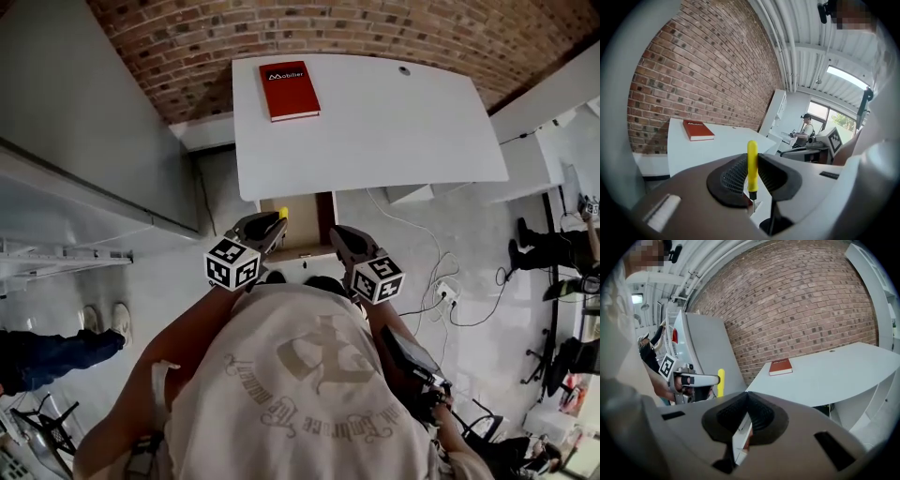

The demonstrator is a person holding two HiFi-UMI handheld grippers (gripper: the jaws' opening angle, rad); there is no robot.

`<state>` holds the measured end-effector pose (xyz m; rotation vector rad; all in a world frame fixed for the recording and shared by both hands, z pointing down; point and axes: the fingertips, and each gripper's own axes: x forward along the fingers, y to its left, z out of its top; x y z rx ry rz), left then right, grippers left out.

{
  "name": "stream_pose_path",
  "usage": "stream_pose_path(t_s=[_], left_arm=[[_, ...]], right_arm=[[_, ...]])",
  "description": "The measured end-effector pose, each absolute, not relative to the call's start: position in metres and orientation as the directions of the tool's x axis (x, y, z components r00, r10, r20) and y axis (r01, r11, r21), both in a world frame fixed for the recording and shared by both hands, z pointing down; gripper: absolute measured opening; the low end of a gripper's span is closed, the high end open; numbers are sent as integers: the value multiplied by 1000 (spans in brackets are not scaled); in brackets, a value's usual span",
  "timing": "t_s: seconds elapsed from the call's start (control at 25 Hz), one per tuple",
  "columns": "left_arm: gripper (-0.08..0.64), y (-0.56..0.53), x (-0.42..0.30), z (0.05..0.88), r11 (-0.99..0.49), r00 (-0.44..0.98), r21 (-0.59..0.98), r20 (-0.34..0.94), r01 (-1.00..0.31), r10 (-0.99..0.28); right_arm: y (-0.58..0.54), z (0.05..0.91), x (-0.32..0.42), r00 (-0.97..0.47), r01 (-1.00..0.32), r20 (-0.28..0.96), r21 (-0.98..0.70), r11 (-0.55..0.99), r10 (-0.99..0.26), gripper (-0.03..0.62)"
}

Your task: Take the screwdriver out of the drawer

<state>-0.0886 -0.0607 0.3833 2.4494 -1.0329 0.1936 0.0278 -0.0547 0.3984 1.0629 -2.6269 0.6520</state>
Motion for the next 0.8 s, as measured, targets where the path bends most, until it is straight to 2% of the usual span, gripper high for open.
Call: stream_pose_path(t_s=[0.8], left_arm=[[66,-50,-91,391,-634,730,363,316,-683,-606]], right_arm=[[-38,406,23,-681,-731,391,-305,611,-619,6]])
